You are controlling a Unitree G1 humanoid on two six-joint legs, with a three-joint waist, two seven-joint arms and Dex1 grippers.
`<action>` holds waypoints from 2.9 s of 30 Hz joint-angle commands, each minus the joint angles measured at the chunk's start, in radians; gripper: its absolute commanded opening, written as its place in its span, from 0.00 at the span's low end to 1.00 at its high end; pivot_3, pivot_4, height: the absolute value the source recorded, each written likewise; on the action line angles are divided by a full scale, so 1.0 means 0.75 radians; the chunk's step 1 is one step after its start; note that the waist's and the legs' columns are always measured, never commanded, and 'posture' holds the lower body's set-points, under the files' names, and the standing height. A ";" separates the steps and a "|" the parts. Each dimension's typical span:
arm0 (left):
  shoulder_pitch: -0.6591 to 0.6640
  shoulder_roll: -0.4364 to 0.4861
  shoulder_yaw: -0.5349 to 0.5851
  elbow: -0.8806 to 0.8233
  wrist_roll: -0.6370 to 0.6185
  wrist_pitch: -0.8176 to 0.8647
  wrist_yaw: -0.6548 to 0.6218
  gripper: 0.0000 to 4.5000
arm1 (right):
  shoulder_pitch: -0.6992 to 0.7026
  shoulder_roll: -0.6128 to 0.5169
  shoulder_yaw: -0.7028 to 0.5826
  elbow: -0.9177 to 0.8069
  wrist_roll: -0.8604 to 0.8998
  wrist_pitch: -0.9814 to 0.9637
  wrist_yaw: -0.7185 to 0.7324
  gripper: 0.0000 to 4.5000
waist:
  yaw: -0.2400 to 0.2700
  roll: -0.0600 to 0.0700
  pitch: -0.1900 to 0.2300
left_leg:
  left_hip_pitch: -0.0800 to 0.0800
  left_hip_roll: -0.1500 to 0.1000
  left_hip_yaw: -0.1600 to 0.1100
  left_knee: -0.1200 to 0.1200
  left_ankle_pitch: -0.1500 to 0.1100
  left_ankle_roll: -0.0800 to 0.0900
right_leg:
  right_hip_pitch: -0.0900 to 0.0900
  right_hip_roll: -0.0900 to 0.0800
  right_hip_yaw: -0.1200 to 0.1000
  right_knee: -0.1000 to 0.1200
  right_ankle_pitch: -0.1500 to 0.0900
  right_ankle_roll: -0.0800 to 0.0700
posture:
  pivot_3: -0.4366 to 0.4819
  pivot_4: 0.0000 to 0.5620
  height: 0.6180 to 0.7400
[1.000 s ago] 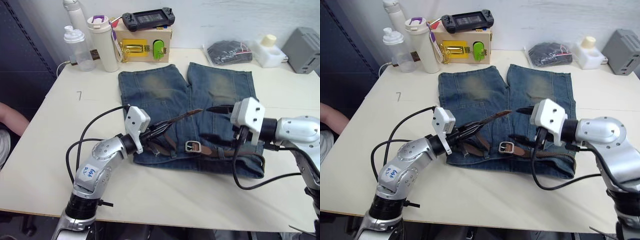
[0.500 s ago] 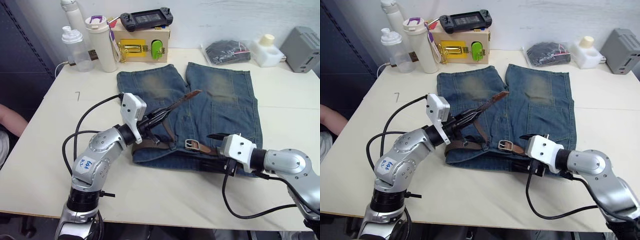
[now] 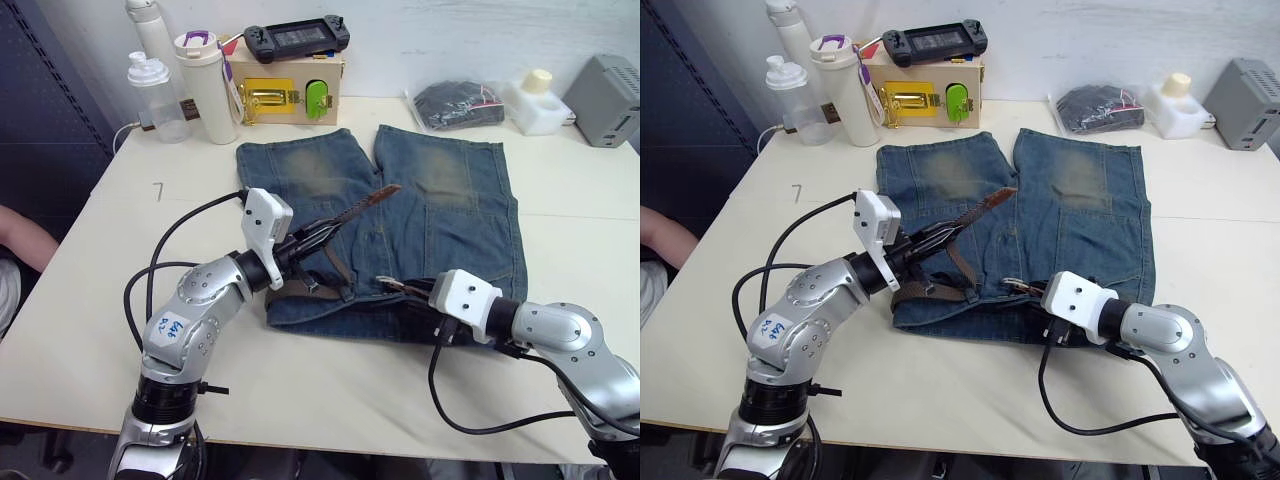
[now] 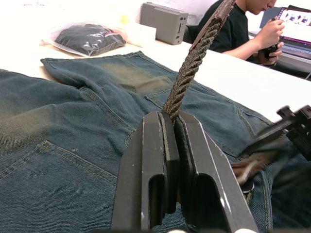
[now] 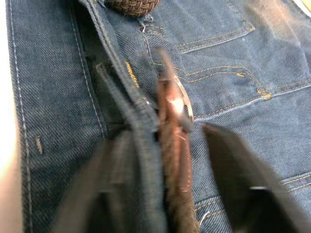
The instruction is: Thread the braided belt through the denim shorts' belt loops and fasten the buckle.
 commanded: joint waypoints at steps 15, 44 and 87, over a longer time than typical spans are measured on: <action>0.124 0.149 -0.134 -0.119 0.059 -0.014 -0.115 0.00 | -0.189 0.152 -0.145 -0.003 0.176 0.412 -0.138 0.01 | -0.020 0.000 0.000 | 0.001 0.000 0.000 -0.002 0.000 -0.001 | -0.001 0.000 0.000 0.001 0.000 0.000 | 0.48 0.27 0.22; 0.097 0.017 -0.125 -0.091 0.069 0.493 0.134 0.00 | -0.329 0.230 -0.188 -0.119 0.409 0.849 -0.390 0.01 | -0.027 0.000 0.000 | 0.003 -0.001 -0.001 -0.004 0.001 -0.001 | 0.001 0.000 0.001 0.001 0.001 0.001 | 0.48 0.27 0.22; -0.166 -0.175 -0.237 0.083 0.113 0.496 0.185 0.00 | -0.364 0.131 0.272 -0.277 0.318 0.859 -0.358 0.01 | -0.036 0.000 -0.001 | 0.006 -0.001 -0.002 -0.008 0.001 -0.001 | 0.003 0.000 0.000 0.000 0.001 0.002 | 0.48 0.27 0.22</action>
